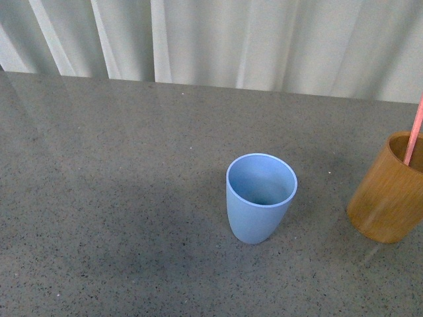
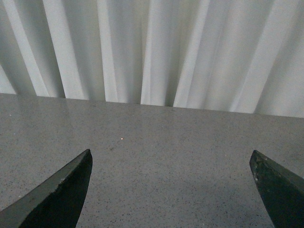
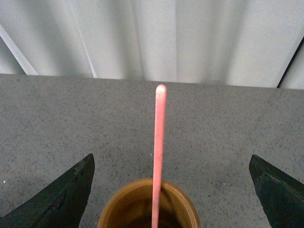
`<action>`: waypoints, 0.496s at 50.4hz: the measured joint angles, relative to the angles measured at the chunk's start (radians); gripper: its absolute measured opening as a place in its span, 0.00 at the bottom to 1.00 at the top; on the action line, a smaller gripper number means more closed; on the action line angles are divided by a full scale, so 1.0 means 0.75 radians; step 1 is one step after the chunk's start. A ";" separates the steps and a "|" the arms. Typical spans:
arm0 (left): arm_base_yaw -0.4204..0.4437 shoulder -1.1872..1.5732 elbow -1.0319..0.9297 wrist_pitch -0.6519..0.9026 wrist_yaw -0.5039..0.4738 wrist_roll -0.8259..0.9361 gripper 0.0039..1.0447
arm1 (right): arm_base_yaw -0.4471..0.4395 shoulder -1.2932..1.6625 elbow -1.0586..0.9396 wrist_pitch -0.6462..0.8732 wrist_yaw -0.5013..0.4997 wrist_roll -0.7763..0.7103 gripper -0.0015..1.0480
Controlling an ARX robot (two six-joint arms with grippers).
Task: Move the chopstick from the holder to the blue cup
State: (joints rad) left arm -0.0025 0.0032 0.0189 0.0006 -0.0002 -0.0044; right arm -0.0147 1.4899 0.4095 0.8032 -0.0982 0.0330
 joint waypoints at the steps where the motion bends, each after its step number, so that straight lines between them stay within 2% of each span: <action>1: 0.000 0.000 0.000 0.000 0.000 0.000 0.94 | 0.003 0.008 0.007 0.003 0.001 0.001 0.90; 25: 0.000 0.000 0.000 0.000 0.000 0.001 0.94 | 0.028 0.296 0.210 0.095 0.011 0.023 0.90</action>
State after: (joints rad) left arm -0.0025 0.0032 0.0189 0.0006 -0.0002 -0.0040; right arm 0.0063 1.7119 0.5671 0.8745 -0.0902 0.0502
